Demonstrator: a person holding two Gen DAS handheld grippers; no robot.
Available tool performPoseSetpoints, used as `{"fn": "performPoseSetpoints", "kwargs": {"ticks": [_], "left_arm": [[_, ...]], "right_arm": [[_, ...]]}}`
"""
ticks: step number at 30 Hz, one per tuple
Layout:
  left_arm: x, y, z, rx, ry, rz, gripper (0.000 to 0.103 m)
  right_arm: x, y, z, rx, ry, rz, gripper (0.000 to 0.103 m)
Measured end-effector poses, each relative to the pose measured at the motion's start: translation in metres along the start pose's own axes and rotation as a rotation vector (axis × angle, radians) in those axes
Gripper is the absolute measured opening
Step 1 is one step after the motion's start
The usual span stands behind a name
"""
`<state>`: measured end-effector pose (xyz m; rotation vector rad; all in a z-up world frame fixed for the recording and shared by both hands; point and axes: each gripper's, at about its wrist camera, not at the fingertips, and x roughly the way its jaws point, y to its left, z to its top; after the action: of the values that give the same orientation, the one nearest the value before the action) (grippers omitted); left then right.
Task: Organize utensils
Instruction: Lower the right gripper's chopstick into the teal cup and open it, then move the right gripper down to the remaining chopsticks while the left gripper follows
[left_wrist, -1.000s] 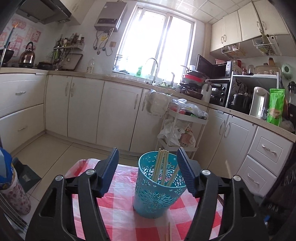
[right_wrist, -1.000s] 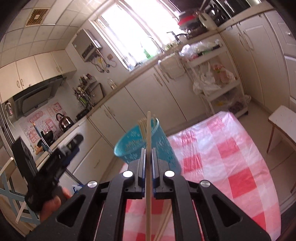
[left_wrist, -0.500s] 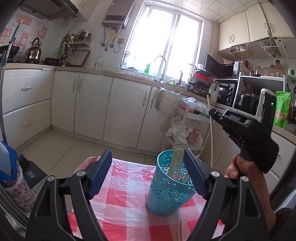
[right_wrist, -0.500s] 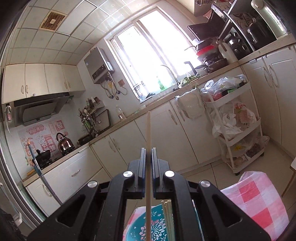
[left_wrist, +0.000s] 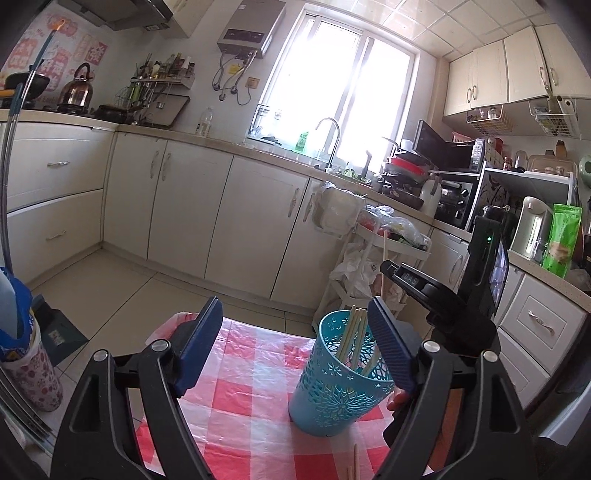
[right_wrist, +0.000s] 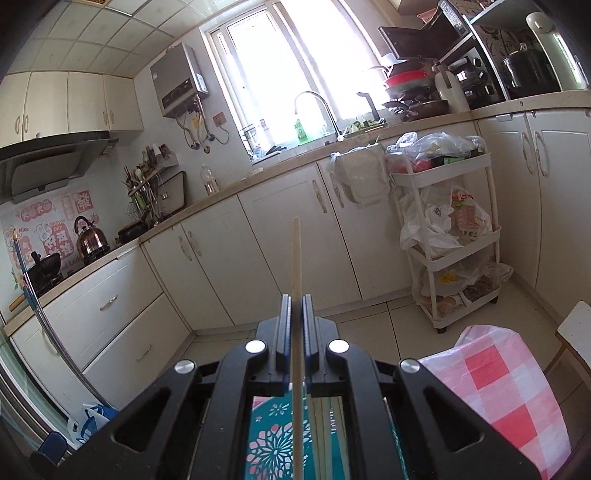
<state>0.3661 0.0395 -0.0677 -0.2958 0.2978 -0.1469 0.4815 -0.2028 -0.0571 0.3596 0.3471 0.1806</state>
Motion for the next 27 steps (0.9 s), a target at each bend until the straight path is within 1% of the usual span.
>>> {"fn": "performPoseSetpoints", "kwargs": {"ticks": [3,5,9,12,15,17,20,23,26,27], "left_arm": [[-0.001,0.001,0.001,-0.006,-0.001,0.003,0.077],[-0.001,0.0,0.001,-0.002,-0.002,0.006,0.077],[-0.002,0.002,0.002,-0.022,0.003,0.008,0.077],[-0.002,0.004,0.002,-0.021,0.008,0.013,0.078],[0.0,0.003,0.002,0.005,0.025,0.026,0.078],[0.002,0.003,0.001,0.018,0.044,0.038,0.078],[0.007,0.007,0.0,0.019,0.077,0.056,0.078],[0.012,0.007,-0.001,0.022,0.113,0.068,0.078],[0.013,0.003,-0.004,0.048,0.138,0.063,0.079],[0.014,0.001,-0.005,0.063,0.149,0.059,0.079]], "right_arm": [[-0.006,-0.001,-0.004,0.005,0.017,0.007,0.007],[-0.015,-0.005,-0.006,0.01,0.011,0.011,0.007],[-0.023,-0.007,-0.01,-0.046,0.048,0.014,0.007],[-0.035,-0.018,-0.009,-0.025,0.061,0.011,0.008],[-0.058,-0.032,-0.013,-0.005,0.066,0.005,0.014],[-0.076,-0.04,-0.025,0.001,0.093,-0.001,0.016],[-0.089,-0.049,-0.065,-0.004,0.247,-0.006,0.016],[-0.083,-0.058,-0.115,0.007,0.449,-0.018,0.016],[-0.074,-0.054,-0.145,-0.029,0.567,-0.025,0.015],[-0.072,-0.051,-0.151,-0.047,0.586,-0.031,0.015]]}}
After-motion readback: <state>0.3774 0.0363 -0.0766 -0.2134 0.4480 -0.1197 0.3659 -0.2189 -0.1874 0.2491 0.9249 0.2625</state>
